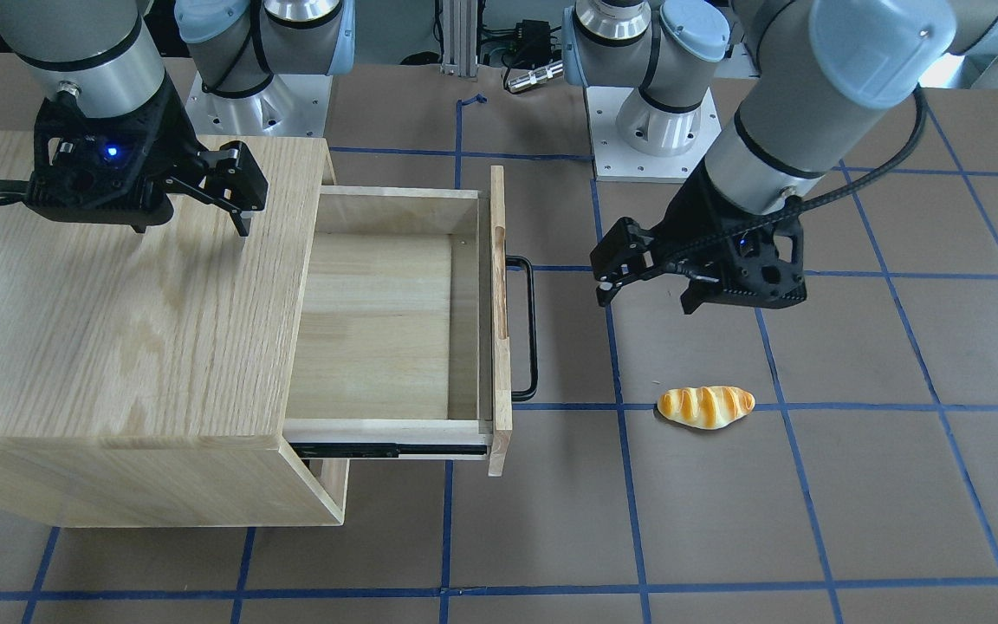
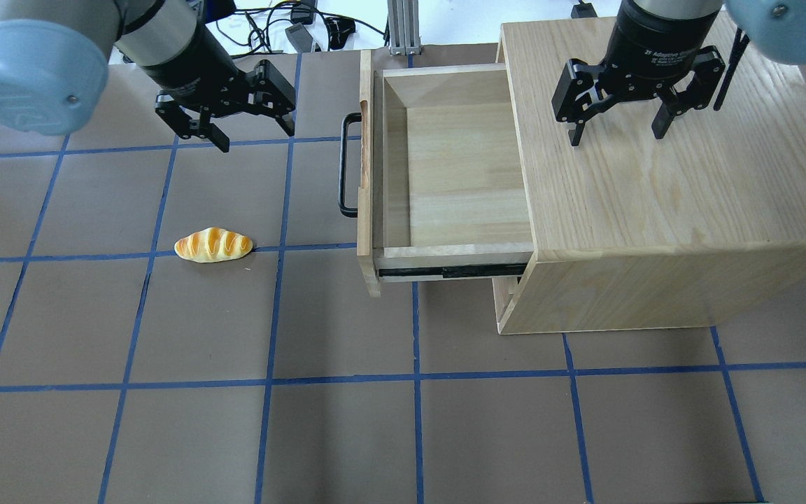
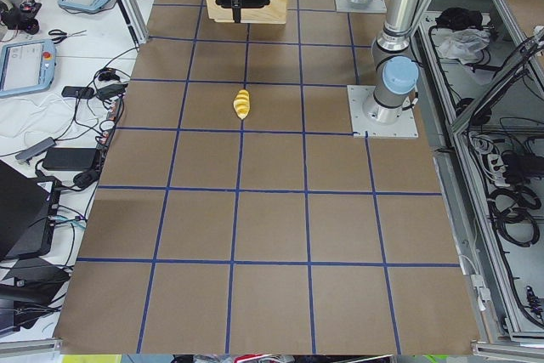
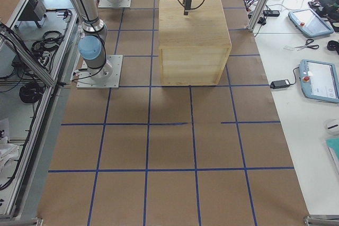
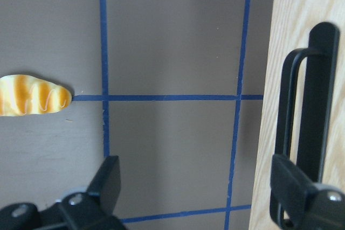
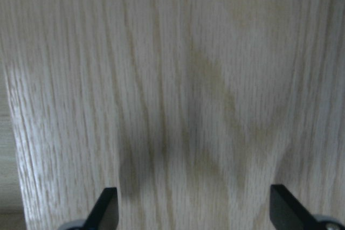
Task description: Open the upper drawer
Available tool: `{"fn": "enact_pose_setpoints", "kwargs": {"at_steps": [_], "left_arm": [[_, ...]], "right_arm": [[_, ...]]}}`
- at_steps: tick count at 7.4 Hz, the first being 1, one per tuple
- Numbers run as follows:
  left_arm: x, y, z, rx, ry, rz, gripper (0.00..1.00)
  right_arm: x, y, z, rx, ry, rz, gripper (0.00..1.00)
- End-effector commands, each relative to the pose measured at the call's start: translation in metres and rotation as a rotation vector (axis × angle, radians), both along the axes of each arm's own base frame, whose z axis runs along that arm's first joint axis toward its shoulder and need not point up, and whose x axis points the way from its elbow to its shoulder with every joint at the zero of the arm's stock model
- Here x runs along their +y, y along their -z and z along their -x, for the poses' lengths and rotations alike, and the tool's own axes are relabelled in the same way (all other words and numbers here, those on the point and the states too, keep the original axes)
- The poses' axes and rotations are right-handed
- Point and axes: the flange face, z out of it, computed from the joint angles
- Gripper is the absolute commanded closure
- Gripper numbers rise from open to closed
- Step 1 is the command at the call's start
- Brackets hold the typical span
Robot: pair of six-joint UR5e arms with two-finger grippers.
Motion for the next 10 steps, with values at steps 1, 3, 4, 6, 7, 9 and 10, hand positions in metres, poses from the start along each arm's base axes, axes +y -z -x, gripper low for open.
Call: {"fn": "enact_pose_setpoints", "kwargs": {"at_steps": [1,3,4,6,7,9,10], "left_arm": [[0.029,-0.036,-0.019,-0.168,0.083,0.002,0.00],[0.051,-0.057,0.000,-0.174,0.120,0.036,0.00],[0.048,-0.055,-0.001,-0.175,0.118,0.034,0.00],[0.043,-0.056,-0.004,-0.176,0.112,0.040,0.00],[0.046,-0.059,-0.004,-0.176,0.112,0.044,0.00],[0.048,-0.062,-0.005,-0.176,0.110,0.049,0.00],[0.049,-0.055,-0.007,-0.177,0.108,0.035,0.00]], "right_arm": [[0.000,0.000,0.000,0.000,-0.001,0.001,0.00],[0.000,0.000,0.000,0.000,0.001,0.001,0.00],[0.000,0.000,0.000,0.000,0.001,-0.001,0.00],[0.000,0.000,0.000,0.000,-0.001,-0.001,0.00],[0.000,0.000,0.001,0.000,0.002,0.001,0.00],[0.000,0.000,0.000,0.000,0.001,0.001,0.00],[0.000,0.000,0.000,0.000,-0.001,0.001,0.00]]}}
